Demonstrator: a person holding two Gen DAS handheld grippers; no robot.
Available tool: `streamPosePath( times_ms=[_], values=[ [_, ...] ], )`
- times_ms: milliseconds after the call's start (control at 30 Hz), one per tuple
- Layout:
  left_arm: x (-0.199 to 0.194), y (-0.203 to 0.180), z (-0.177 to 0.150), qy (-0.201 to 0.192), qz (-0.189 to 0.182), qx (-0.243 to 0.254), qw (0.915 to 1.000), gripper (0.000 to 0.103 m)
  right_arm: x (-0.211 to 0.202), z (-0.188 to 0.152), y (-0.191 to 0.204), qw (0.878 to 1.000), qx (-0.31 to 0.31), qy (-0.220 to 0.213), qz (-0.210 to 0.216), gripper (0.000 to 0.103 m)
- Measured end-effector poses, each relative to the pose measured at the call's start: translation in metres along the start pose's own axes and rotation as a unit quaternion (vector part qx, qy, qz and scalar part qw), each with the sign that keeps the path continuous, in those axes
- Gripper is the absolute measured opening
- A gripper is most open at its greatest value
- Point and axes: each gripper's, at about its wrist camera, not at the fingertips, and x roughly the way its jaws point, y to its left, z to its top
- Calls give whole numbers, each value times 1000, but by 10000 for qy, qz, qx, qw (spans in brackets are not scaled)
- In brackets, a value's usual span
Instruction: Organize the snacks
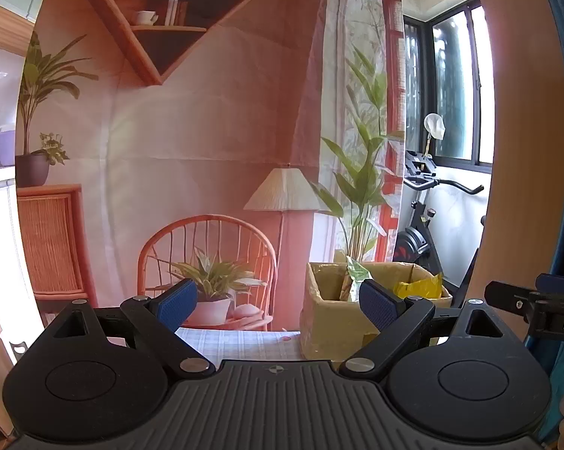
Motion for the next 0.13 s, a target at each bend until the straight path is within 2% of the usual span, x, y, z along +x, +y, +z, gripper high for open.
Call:
streamPosePath(
  times_ms=[133],
  values=[
    [0,1,0,-13,-21,-10,10000,95,-1,-1,1,10000,8,25,5,103]
  ],
)
